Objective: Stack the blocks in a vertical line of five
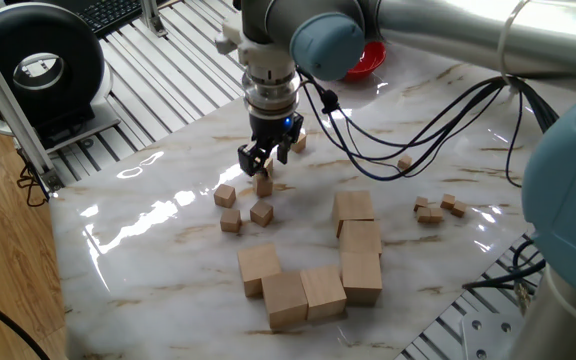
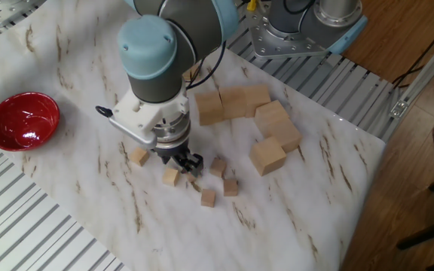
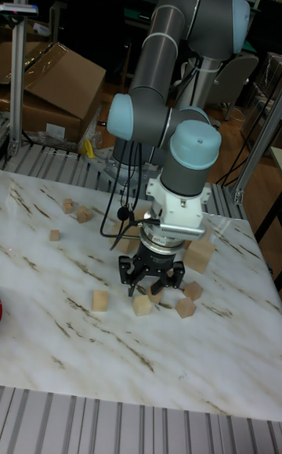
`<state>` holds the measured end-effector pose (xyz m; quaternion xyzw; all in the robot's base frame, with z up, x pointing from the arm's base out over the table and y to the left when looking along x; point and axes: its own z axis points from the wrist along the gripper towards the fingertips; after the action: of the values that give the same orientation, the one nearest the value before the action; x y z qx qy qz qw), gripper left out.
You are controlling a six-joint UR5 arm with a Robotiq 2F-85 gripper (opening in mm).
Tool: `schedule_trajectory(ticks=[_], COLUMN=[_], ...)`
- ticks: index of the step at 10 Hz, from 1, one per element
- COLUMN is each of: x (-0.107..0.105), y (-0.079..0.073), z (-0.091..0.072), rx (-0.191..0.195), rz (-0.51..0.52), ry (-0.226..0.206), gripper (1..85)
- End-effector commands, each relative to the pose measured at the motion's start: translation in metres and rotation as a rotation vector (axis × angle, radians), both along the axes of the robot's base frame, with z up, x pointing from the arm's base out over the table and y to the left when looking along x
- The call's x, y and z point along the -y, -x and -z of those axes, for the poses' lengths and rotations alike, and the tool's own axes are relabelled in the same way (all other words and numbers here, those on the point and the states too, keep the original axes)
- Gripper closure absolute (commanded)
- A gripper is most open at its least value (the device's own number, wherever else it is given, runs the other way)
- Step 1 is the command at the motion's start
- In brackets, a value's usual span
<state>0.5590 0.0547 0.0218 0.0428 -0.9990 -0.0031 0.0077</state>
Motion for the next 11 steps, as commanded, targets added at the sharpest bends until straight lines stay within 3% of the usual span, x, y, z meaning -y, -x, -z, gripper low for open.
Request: schedule_trajectory(ticks=[1,5,11], x=[0.003,0.008,0.007], y=[-0.002,0.001,-0.005], z=[-0.009,-0.016,-0.006], rx=[0.007,0.008,0.008], rz=[-0.009,-0.029,-0.062], ry=[0.001,0.014,0.018], gripper=[36.3,36.0,33.3])
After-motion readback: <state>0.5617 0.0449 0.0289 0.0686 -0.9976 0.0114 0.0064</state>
